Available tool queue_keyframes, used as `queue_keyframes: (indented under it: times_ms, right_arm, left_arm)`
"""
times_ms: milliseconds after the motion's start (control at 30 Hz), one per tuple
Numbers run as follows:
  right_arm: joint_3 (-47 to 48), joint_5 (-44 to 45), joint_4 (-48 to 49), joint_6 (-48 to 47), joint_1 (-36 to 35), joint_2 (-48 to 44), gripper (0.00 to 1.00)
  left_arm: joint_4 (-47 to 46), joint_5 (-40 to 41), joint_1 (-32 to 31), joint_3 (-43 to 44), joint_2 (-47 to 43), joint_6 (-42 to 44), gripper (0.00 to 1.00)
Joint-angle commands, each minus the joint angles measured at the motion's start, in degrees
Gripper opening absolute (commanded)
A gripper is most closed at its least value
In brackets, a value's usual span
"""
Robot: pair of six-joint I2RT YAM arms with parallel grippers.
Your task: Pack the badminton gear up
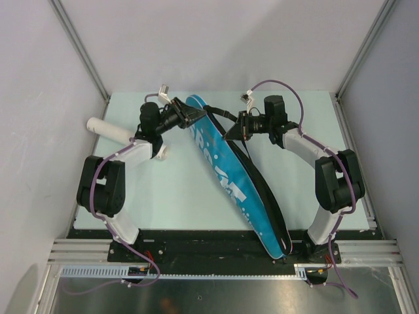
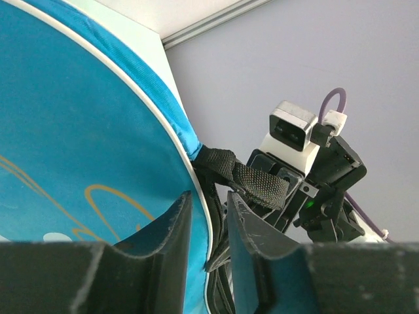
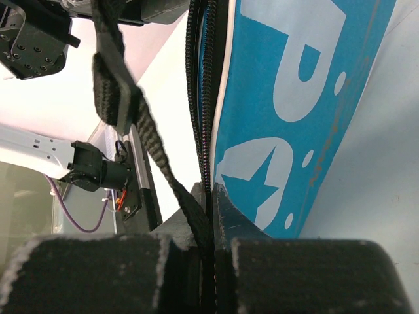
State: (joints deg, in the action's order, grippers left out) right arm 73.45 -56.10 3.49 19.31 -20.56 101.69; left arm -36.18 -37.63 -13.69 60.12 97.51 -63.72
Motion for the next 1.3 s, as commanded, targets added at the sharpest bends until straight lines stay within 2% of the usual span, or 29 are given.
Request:
queue_keyframes:
  times_ms: [0,167,233,267,467,767,833,867,933,1100,1167,1233,1267]
  right_arm:
    - [0.99,-1.74,3.11,2.22,-0.45,-1.76,0.00]
    - [0.99,-1.82,3.28,2.31,-0.54,-1.67,0.00]
    - [0.99,-1.65,3.63,2.40,-0.54,-1.58,0.00]
    - [0.99,-1.74,3.63,2.49,-0.62,-1.49,0.00]
    - [0.99,-1.12,2.58,1.61,-0.89,-1.49,0.00]
    - [1.70,1.86,-1.02,-1.72,-1.50,-1.23,0.00]
    - [2.31,3.53,-3.13,-3.04,-1.77,-1.32,0.00]
    - [2.49,3.71,-3.13,-3.40,-1.94,-1.41,0.00]
    - [2.58,3.89,-5.07,-3.75,-2.03,-1.23,0.00]
    - [2.66,4.06,-5.07,-3.75,-2.12,-1.06,0.00]
    - [2.66,3.98,-4.98,-3.67,-2.38,-1.06,0.00]
    - [2.75,4.06,-5.24,-3.84,-2.47,-1.06,0.00]
    - [2.75,4.15,-5.42,-3.93,-2.38,-1.05,0.00]
  left_arm:
    - [-3.89,-0.96,0.25,2.63,-0.31,-1.49,0.34]
    - [-4.16,-0.79,0.07,2.55,-0.66,-1.67,0.40]
    - [-4.16,-0.96,0.07,2.81,-0.22,-1.75,0.36]
    - [-4.16,-1.04,0.07,2.90,0.30,-2.19,0.31]
    - [-4.25,-0.78,0.07,3.16,0.57,-1.93,0.20]
    - [-4.24,-0.78,-0.11,4.22,0.31,-3.42,0.11]
    - [-4.25,-1.13,-0.11,4.31,-0.04,-3.77,0.13]
    - [-4.25,-1.22,-0.11,4.22,-0.22,-4.21,0.21]
    - [-4.25,-1.22,-0.11,4.13,-0.92,-4.39,0.26]
    - [-4.16,-1.49,-0.02,3.87,-1.63,-4.83,0.27]
    - [-4.25,-2.01,-0.02,4.13,-1.10,-5.18,0.21]
    - [-4.25,-1.92,-0.02,3.96,-1.45,-5.36,0.09]
    - [-4.25,-1.66,-0.02,3.61,-1.71,-5.18,0.09]
